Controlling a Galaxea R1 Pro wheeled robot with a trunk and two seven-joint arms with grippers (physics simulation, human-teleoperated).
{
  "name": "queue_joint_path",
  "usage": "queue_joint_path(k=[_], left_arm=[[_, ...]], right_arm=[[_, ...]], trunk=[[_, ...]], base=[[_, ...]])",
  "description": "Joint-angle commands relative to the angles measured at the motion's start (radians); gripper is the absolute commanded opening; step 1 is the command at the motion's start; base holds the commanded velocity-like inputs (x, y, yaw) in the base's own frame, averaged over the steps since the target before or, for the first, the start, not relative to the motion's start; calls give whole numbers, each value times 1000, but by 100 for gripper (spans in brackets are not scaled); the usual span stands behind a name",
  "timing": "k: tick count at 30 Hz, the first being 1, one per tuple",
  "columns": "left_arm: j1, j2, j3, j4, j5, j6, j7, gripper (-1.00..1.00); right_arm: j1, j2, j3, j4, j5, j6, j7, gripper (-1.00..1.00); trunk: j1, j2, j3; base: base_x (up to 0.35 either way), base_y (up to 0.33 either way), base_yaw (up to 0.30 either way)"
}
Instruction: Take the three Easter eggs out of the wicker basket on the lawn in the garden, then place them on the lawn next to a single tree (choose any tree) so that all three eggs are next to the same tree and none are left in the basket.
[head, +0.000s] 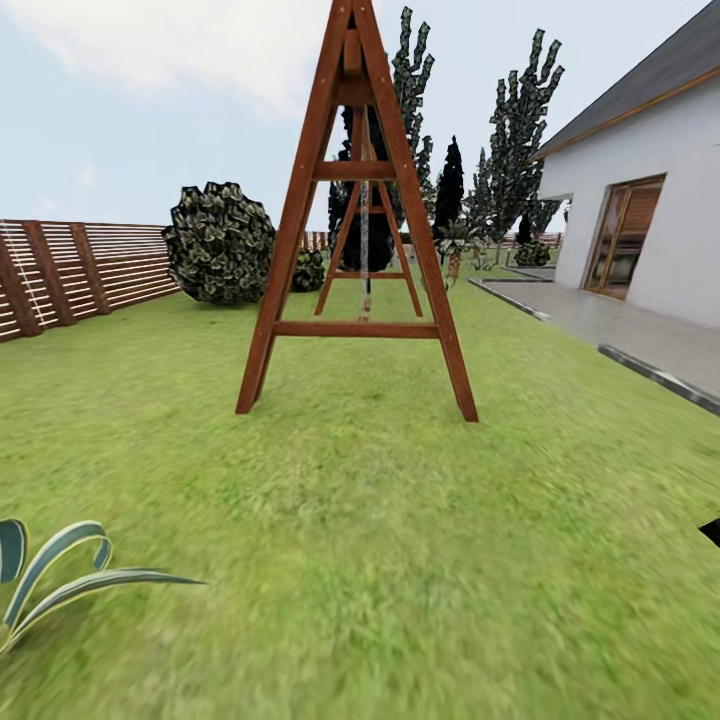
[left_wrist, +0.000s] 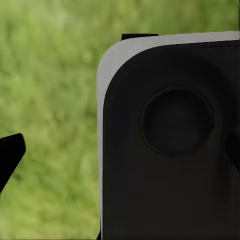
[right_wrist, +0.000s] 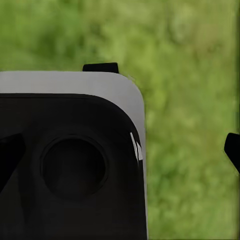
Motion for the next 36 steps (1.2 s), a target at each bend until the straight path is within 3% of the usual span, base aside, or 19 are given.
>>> queue_joint_path(k=[1, 36], left_arm=[[0, 0, 1, -1, 0, -1, -1, 100], [0, 0, 1, -1, 0, -1, -1, 100]], right_arm=[[-1, 0, -5, 1, 0, -4, 0, 100], [-1, 0, -5, 1, -1, -4, 0, 100]], trunk=[[1, 0, -1], [1, 0, -1]], base=[[319, -78, 0], [319, -77, 0]])
